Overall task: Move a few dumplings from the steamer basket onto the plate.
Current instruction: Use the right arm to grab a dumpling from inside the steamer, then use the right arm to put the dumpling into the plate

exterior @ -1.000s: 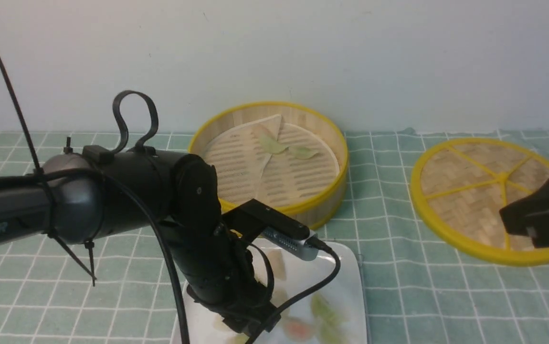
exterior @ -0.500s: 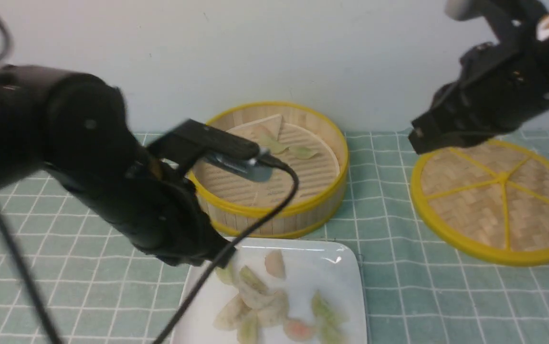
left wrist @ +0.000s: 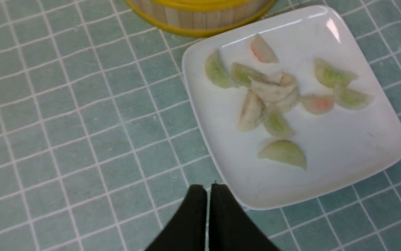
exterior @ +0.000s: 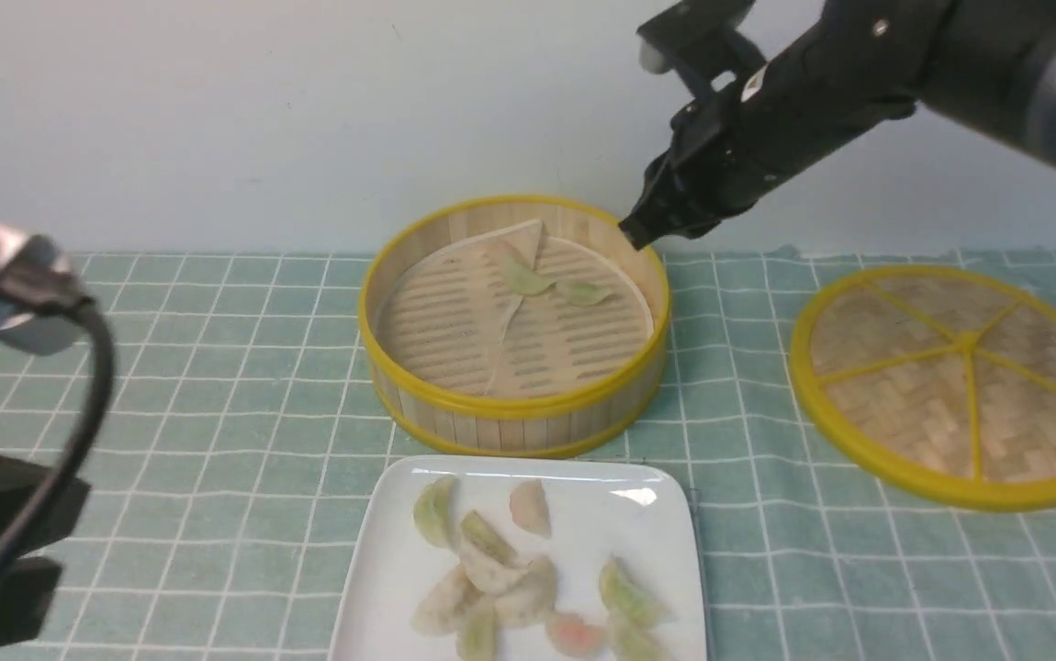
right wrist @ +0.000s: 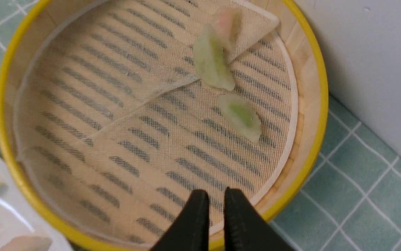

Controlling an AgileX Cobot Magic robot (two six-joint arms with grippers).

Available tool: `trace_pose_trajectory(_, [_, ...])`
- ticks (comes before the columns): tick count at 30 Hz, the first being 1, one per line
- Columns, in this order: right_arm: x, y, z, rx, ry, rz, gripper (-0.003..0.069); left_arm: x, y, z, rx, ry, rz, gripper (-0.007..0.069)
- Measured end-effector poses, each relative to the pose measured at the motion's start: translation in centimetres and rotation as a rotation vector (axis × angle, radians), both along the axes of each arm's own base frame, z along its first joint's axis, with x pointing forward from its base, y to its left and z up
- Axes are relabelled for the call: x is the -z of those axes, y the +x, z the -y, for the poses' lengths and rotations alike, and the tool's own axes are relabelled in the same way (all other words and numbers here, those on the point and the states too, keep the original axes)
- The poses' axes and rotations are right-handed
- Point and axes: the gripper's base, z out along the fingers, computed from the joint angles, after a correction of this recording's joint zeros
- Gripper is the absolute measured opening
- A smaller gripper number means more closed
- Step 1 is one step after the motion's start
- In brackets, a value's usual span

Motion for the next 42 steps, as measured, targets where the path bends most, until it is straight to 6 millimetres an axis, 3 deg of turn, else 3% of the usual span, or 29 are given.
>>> trace_pose_trajectory(4, [3.4, 3.2, -1.4, -0.039, -0.029, -0.005, 0.0253, -0.4, -1.6, -2.0, -0.109, 0.044, 0.033, -0.0006])
trace_pose_trajectory(5, [3.5, 3.4, -1.5, -0.041, -0.030, -0.006, 0.0253, -0.4, -1.6, -2.0, -0.111, 0.049, 0.034, -0.0006])
trace_pose_trajectory(7, [5.2, 5.0, -2.2, -0.053, -0.036, -0.017, 0.0341, -0.7, -2.2, -2.9, -0.170, 0.054, 0.076, -0.0006])
trace_pose_trajectory(10, [7.0, 6.4, -3.0, -0.062, -0.029, -0.032, 0.0402, -0.8, -2.7, -3.3, -0.199, 0.035, 0.092, -0.0006])
trace_pose_trajectory(12, [7.5, 6.9, -3.3, -0.065, -0.021, -0.031, 0.0413, -0.8, -2.9, -3.4, -0.203, 0.027, 0.098, -0.0006])
trace_pose_trajectory(18, [11.7, 8.2, -3.9, -0.053, -0.026, -0.106, 0.0406, -0.8, -3.0, -3.5, -0.211, 0.031, 0.096, -0.0006])
trace_pose_trajectory(22, [11.7, 8.2, -3.9, -0.006, -0.007, -0.137, 0.0267, -0.8, -3.0, -3.6, -0.215, 0.036, 0.096, -0.0006])
trace_pose_trajectory(23, [11.5, 8.0, -3.8, 0.011, -0.007, -0.163, 0.0159, -0.8, -3.0, -3.6, -0.217, 0.041, 0.099, -0.0006])
trace_pose_trajectory(24, [11.0, 7.8, -3.7, 0.020, -0.006, -0.177, 0.0141, -0.8, -3.0, -3.7, -0.220, 0.046, 0.101, -0.0006])
trace_pose_trajectory(26, [9.8, 7.2, -3.5, 0.023, -0.016, -0.212, 0.0151, -0.8, -2.9, -3.8, -0.224, 0.054, 0.106, -0.0006])
trace_pose_trajectory(28, [7.3, 6.4, -3.2, 0.018, -0.017, -0.226, 0.0153, -0.9, -2.9, -3.8, -0.229, 0.062, 0.111, -0.0006])
trace_pose_trajectory(29, [7.3, 6.4, -3.2, 0.021, -0.016, -0.227, 0.0153, -0.9, -2.9, -3.8, -0.229, 0.062, 0.111, -0.0006])
trace_pose_trajectory(31, [2.9, 5.3, -2.8, 0.041, 0.020, -0.194, 0.0153, -0.9, -2.9, -4.0, -0.236, 0.076, 0.120, -0.0006])
trace_pose_trajectory(32, [2.5, 5.2, -2.7, 0.047, 0.026, -0.191, 0.0153, -0.9, -2.9, -4.0, -0.237, 0.077, 0.120, -0.0006])
trace_pose_trajectory(33, [0.2, 4.3, -2.4, 0.067, 0.050, -0.174, 0.0153, -0.9, -2.8, -4.0, -0.238, 0.081, 0.122, -0.0006])
trace_pose_trajectory(34, [-0.7, 3.7, -2.1, 0.075, 0.057, -0.174, 0.0153, -0.9, -2.8, -4.0, -0.239, 0.082, 0.122, -0.0006])
trace_pose_trajectory(37, [-4.3, 0.5, -0.9, 0.088, 0.080, -0.184, 0.0153, -0.9, -2.8, -4.1, -0.241, 0.085, 0.125, -0.0006])
trace_pose_trajectory(39, [-4.9, -2.1, -0.2, 0.067, 0.066, -0.222, 0.0153, -0.9, -2.8, -4.1, -0.240, 0.085, 0.124, -0.0006])
trace_pose_trajectory(41, [-4.0, -4.8, 0.0, 0.022, 0.037, -0.286, 0.0153, -0.9, -2.8, -4.0, -0.239, 0.081, 0.122, -0.0006])
trace_pose_trajectory(42, [-4.0, -5.1, 0.0, 0.012, 0.034, -0.290, 0.0153, -0.9, -2.8, -4.0, -0.239, 0.081, 0.122, -0.0006])
